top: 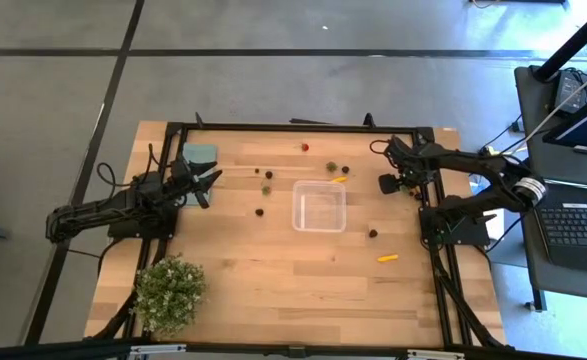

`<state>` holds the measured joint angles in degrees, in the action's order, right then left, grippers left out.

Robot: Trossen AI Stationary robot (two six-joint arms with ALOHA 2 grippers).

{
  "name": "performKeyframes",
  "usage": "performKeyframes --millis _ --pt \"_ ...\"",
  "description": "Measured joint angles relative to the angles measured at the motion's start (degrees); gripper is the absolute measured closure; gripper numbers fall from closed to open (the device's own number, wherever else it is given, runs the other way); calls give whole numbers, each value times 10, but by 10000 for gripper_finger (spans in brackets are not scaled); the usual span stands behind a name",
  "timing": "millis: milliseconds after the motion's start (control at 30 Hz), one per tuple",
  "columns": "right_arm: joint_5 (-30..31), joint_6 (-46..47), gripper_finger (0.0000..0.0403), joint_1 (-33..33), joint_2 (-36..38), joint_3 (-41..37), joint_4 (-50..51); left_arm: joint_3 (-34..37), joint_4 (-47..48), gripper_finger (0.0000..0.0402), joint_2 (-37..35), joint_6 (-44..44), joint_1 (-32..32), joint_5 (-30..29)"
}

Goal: Pick and placing Produce into tupperware
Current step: Put the right strawberry into the transparent bin

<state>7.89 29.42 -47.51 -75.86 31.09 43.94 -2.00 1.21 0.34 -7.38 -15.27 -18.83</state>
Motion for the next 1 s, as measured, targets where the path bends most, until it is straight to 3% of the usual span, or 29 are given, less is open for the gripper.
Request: performKeyframes --millis 233,733,1000 --pt "-2 3 129 0 -8 0 3 0 0 253 0 0 0 0" --pt "-5 2 263 0 -9 -1 5 0 0 253 0 0 0 0" --pt "-12 -1 258 2 -9 10 10 0 0 253 0 0 0 0"
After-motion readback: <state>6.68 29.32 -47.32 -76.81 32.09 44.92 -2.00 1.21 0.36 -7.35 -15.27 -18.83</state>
